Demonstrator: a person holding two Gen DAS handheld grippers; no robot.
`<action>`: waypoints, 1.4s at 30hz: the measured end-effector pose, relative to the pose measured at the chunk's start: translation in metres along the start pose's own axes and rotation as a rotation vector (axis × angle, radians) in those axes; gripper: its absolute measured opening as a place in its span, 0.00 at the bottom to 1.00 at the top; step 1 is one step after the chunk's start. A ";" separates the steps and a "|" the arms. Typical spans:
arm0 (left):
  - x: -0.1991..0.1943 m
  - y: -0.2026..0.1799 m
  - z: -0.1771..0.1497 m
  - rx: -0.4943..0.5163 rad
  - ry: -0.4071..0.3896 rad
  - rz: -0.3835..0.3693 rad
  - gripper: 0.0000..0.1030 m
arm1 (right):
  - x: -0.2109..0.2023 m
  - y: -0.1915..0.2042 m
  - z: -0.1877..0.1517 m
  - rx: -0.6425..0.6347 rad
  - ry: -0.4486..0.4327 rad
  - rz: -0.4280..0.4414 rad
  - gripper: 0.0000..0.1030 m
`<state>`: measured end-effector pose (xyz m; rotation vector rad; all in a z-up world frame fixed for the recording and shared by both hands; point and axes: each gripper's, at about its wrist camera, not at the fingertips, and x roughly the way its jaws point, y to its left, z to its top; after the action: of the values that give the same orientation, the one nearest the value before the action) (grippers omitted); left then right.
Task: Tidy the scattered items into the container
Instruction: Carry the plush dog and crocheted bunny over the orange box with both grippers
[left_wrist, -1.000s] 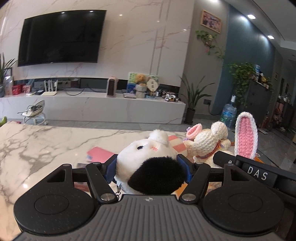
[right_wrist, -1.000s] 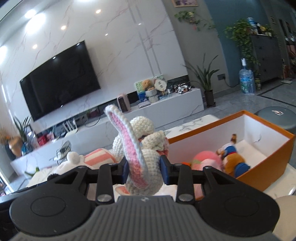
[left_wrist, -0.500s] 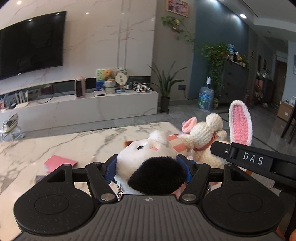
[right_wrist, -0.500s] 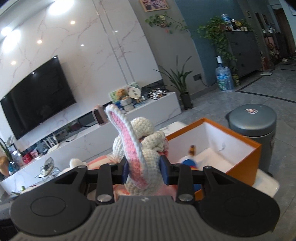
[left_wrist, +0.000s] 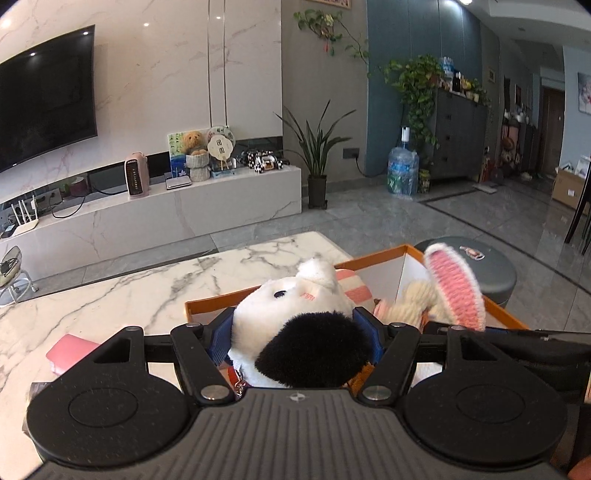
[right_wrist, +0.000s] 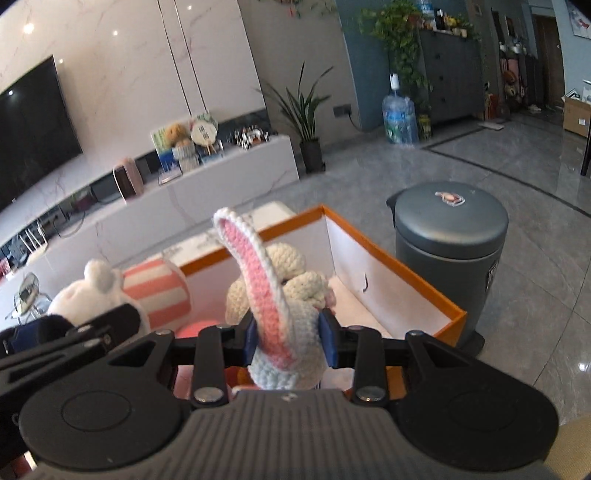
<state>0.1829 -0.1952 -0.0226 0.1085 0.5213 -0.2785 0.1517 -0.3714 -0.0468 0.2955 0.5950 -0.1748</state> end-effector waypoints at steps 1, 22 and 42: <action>0.004 0.000 -0.001 0.004 0.006 0.002 0.76 | 0.005 0.000 -0.001 -0.004 0.011 -0.004 0.36; 0.052 0.002 0.001 -0.002 0.098 -0.014 0.76 | 0.040 0.000 -0.006 0.042 0.045 -0.118 0.41; 0.066 -0.016 0.011 0.031 0.056 -0.085 0.76 | 0.027 -0.018 -0.003 0.210 -0.035 -0.203 0.49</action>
<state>0.2381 -0.2274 -0.0473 0.1245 0.5781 -0.3669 0.1682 -0.3894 -0.0688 0.4345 0.5720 -0.4389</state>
